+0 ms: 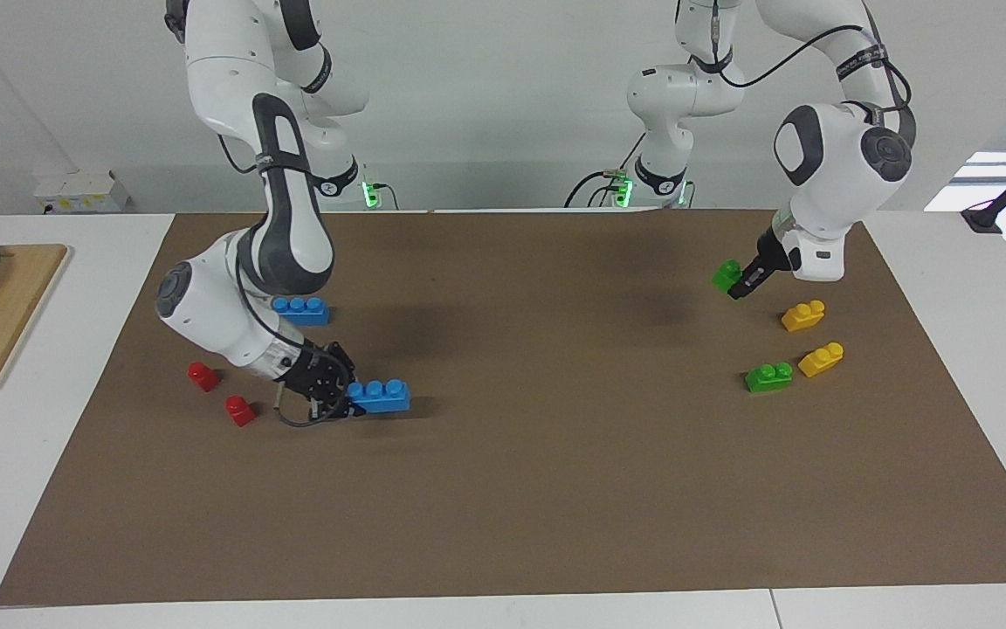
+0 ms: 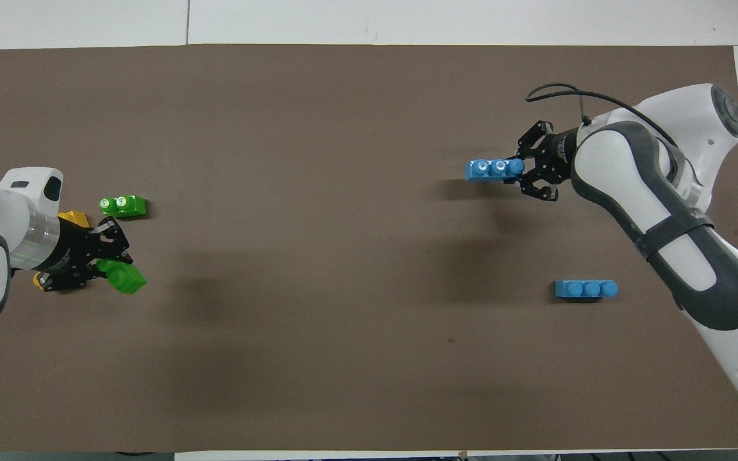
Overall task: Remove green block with left arm and hold with right
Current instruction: 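Lower the green brick by the yellow bricks while the right gripper lowers the blue brick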
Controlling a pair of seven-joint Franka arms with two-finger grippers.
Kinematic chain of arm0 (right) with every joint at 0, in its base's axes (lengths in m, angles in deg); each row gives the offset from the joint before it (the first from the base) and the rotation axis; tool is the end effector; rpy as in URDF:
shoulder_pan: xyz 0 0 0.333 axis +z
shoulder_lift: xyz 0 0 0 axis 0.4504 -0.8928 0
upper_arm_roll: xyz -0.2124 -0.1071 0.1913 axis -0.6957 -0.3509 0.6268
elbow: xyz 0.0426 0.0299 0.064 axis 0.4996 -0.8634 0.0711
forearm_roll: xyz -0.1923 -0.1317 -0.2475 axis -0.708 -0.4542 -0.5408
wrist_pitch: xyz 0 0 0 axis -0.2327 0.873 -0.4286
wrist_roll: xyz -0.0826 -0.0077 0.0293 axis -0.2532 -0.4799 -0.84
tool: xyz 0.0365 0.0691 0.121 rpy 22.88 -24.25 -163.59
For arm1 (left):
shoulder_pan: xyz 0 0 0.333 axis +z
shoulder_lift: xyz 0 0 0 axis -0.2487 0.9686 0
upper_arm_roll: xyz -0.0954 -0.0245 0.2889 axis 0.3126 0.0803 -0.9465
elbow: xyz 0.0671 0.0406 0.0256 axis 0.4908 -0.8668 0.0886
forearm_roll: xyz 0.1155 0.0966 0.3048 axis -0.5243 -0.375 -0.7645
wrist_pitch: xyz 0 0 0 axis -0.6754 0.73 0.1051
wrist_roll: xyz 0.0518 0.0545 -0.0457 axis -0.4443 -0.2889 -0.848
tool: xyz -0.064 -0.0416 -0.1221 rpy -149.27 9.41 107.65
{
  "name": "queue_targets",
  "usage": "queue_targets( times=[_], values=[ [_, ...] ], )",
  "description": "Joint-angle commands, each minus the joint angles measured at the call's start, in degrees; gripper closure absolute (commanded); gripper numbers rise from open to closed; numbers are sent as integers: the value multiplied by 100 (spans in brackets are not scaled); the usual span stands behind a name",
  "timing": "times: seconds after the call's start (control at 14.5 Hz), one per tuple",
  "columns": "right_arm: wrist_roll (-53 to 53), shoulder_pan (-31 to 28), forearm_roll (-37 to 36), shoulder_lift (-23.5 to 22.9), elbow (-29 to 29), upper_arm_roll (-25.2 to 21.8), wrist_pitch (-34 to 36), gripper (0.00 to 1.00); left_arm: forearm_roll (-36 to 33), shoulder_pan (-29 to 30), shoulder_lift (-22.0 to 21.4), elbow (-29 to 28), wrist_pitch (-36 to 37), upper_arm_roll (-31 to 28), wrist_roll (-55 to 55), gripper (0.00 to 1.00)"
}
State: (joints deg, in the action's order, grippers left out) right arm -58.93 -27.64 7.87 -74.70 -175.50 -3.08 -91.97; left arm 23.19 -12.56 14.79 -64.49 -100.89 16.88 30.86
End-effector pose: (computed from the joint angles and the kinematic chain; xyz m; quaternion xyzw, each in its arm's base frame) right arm 0.5948 0.0513 0.3069 -0.6908 0.6802 0.1676 0.1789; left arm 0.4539 -0.0040 0.4027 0.9546 0.2829 -0.0901 0.0249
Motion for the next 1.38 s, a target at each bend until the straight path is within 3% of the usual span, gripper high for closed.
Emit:
queue_targets(
  times=[0.0,0.48,0.83,1.1,1.31],
  values=[
    [378,-386,-87,303,-383,83,318,100,104,220,-89,-176,-96,46,1045,100],
    [808,-703,-87,734,-1060,74,381,100,-11,255,702,-317,-1141,37,3067,100],
    [1011,-941,-394,752,-1174,65,311,100,-310,299,1010,-326,-1450,37,3333,100],
    [1125,-985,-413,831,-1613,74,-355,100,-310,343,1028,-501,-1573,37,3333,99],
    [1099,-968,-421,831,-1684,83,-481,100,-310,343,1037,-730,-1854,37,3254,88]
  ],
)
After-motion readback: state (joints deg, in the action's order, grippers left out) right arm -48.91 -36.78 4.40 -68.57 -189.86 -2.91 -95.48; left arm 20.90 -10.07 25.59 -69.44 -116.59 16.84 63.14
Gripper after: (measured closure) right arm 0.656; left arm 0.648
